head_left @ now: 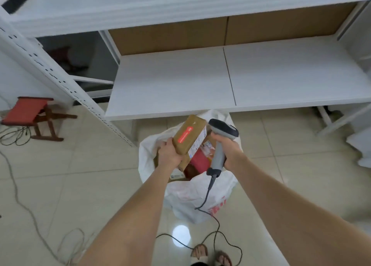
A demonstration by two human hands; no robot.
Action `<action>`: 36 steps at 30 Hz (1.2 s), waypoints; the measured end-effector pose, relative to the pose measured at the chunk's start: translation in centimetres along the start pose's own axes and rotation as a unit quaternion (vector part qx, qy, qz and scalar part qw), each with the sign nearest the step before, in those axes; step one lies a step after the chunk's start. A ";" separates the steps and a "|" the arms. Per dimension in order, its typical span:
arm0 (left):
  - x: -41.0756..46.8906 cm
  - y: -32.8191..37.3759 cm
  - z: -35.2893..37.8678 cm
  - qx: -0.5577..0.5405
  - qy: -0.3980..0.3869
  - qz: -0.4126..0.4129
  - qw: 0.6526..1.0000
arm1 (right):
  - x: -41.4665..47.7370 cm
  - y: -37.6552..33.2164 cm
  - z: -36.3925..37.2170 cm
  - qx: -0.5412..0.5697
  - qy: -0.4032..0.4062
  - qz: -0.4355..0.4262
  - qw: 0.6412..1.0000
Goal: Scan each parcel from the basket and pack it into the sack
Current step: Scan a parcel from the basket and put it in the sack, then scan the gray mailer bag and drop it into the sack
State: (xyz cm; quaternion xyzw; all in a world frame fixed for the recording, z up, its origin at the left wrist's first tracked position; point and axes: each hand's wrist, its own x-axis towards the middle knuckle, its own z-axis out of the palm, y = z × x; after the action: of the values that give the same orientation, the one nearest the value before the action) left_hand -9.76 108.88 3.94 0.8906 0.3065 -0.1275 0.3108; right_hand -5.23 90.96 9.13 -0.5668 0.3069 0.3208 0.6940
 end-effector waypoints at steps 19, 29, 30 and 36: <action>2.8 0.3 6.9 0.099 -0.142 0.055 0.983 | 5.9 5.4 -3.0 0.009 0.023 0.039 0.999; -4.8 14.7 -1.3 0.034 -0.112 0.116 0.986 | -7.4 -1.4 -7.6 0.108 0.022 -0.053 0.992; -5.9 16.3 -1.6 0.048 -0.120 0.134 0.983 | -8.9 -2.0 -8.6 0.121 0.034 -0.069 0.990; -14.0 25.3 -1.7 0.086 -0.141 0.251 0.954 | -18.2 -4.4 -15.5 0.206 0.110 -0.128 0.964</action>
State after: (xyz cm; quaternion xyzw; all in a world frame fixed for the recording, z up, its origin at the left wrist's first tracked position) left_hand -4.73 87.77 23.13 0.9351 0.0135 -0.1958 0.2952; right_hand -13.80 73.24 23.48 -0.4777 0.3654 0.0947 0.7933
